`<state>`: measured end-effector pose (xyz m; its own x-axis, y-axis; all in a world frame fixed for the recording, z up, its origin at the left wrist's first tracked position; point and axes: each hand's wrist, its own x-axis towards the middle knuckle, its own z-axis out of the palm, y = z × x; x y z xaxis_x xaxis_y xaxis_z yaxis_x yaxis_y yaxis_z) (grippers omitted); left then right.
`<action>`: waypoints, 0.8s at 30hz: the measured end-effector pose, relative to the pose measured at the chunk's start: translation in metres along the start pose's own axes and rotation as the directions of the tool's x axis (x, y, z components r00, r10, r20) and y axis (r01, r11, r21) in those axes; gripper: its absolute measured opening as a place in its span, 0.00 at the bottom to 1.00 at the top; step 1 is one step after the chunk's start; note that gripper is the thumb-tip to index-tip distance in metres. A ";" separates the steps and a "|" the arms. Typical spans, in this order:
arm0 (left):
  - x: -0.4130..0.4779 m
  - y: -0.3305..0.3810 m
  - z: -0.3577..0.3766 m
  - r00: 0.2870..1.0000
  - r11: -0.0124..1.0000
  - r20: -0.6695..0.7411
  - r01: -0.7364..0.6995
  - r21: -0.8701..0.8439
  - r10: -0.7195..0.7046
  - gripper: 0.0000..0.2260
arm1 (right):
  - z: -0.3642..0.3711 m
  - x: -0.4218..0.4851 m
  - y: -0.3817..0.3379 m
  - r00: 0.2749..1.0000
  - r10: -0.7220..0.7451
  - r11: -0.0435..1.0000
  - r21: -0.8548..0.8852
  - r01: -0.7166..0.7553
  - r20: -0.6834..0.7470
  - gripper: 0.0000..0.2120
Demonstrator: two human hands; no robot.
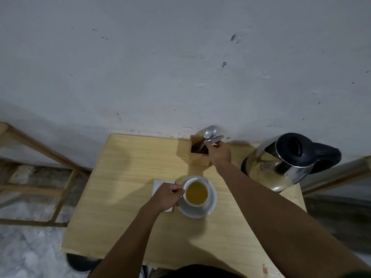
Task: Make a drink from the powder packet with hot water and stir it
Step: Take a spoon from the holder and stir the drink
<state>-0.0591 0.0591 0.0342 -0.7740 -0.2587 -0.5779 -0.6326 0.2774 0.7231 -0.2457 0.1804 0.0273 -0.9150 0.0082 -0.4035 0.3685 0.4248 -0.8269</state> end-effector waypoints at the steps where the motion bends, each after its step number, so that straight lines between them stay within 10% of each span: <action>1: 0.000 0.000 -0.002 1.000 1.000 0.011 -0.006 0.009 0.005 0.14 | 0.002 0.001 0.001 1.000 -0.004 1.000 -0.005 0.004 -0.027 0.17; 15: -0.003 -0.005 -0.002 0.998 0.998 0.020 -0.056 -0.023 0.056 0.14 | -0.010 -0.044 -0.026 0.919 -0.313 0.922 0.157 0.354 -0.239 0.10; 24: -0.008 -0.006 0.000 0.996 0.995 -0.019 -0.091 -0.043 0.090 0.13 | -0.062 -0.123 -0.039 0.789 -0.600 0.766 0.190 0.614 -0.133 0.08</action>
<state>-0.0488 0.0597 0.0347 -0.8273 -0.2504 -0.5029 -0.5578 0.2597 0.7883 -0.1578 0.2196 0.1331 -0.9649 -0.1275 0.2295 -0.2483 0.1585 -0.9556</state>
